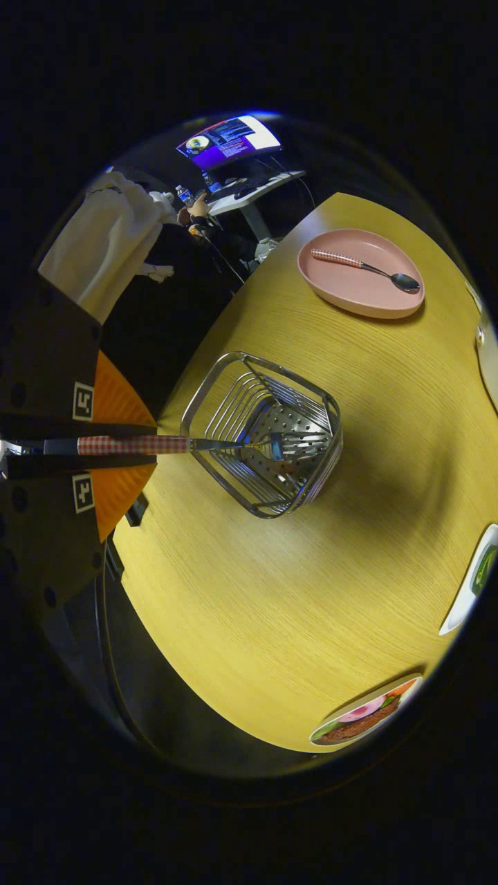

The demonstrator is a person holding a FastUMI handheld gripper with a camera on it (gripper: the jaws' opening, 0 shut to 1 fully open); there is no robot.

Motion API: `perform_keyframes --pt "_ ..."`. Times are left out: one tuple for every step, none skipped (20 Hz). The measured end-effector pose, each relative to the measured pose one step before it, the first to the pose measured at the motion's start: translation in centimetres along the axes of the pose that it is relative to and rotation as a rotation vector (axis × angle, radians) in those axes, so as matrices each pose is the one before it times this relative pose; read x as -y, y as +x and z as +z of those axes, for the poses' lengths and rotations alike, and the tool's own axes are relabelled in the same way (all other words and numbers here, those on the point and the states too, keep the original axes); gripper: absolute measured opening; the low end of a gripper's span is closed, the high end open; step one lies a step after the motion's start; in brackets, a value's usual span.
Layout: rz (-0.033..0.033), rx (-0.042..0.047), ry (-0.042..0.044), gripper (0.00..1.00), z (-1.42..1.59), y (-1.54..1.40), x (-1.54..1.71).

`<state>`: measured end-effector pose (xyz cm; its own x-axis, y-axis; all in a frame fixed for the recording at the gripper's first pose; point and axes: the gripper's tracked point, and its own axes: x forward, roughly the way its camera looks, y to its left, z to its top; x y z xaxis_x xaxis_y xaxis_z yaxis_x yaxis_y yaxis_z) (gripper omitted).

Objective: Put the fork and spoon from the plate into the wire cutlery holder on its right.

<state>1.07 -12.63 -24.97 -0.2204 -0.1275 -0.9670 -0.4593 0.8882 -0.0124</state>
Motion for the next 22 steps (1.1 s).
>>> perform_keyframes --pt "0.01862 0.01357 0.01554 0.13 0.364 -0.317 -0.335" --pt "0.01879 0.01689 0.01577 0.17 0.423 -0.333 -0.438" --pt "0.00984 0.02488 0.01085 0.17 0.356 -0.269 -0.182" --pt "0.00379 0.02837 0.00323 0.3 0.471 -0.311 -0.014" --pt "-0.00826 0.03632 0.00052 0.43 0.373 -0.196 0.119" --pt "-0.00755 0.03887 0.00348 0.55 0.647 -0.563 0.156" --pt "0.01593 0.03777 0.00591 0.66 0.417 -0.45 -0.262" --pt "0.01025 0.03865 0.00753 0.81 0.196 -0.58 -0.341" --pt "0.01091 0.04907 0.00285 0.9 0.359 -0.672 -0.367" --pt "0.00848 0.04967 0.00397 0.98 0.31 -0.746 -0.268" --pt "0.00919 0.05145 0.00545 0.99 0.315 -0.769 -0.421" --pt "0.00213 0.05189 0.00495 0.99 0.245 -0.71 -0.263" --pt "-0.00096 0.05495 0.00292 0.99 0.367 -0.64 -0.335" --pt "-0.0039 0.06116 0.00204 1.0 0.464 -0.733 -0.429" --pt "0.00367 0.05982 0.00243 1.0 0.376 -0.69 -0.572" --pt "0.00242 0.05923 0.00494 0.99 0.394 -0.705 -0.795" --pt "-0.00204 0.04881 0.00726 0.99 0.184 -0.607 -0.625" --pt "-0.00493 0.0429 0.00441 0.99 0.132 -0.519 -0.518" --pt "-0.00416 0.04084 0.00124 0.99 0.09 -0.445 -0.67" --pt "-0.00545 0.03836 -0.00611 1.0 0.171 -0.237 -0.572" --pt "-0.00923 0.03562 -0.0079 1.0 0.127 -0.251 -0.601" --pt "-0.00808 0.03302 -0.00675 1.0 0.328 -0.119 -0.738"
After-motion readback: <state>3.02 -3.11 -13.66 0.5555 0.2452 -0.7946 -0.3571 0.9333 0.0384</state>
